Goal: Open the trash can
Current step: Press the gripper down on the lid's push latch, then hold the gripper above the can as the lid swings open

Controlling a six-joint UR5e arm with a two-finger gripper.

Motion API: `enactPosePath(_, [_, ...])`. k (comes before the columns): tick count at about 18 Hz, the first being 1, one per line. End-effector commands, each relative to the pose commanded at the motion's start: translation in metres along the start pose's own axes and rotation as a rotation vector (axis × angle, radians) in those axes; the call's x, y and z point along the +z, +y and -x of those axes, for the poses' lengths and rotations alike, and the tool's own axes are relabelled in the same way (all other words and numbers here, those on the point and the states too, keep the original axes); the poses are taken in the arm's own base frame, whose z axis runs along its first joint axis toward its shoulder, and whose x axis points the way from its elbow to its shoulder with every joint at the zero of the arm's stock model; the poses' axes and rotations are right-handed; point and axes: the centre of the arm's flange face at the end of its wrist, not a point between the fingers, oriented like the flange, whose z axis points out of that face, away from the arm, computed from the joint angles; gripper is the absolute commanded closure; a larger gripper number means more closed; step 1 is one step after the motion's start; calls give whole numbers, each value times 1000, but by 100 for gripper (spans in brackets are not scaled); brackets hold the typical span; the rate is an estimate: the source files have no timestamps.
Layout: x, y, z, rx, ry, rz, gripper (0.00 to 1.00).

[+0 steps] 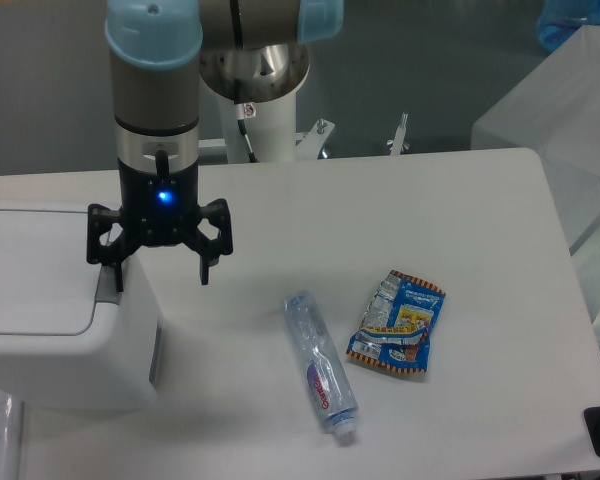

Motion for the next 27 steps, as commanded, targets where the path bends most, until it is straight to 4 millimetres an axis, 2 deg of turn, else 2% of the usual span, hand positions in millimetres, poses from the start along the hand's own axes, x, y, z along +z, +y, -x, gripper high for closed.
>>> enactPosePath(19, [3,2,0,-1,1,6,0])
enactPosePath(25, [-24,-11,1,18,-3,-59,0])
enactPosePath(26, [-28,-16,7,23,-12,-69,0])
enactPosePath(27, [-34,-22,25,29,-37,-84,0])
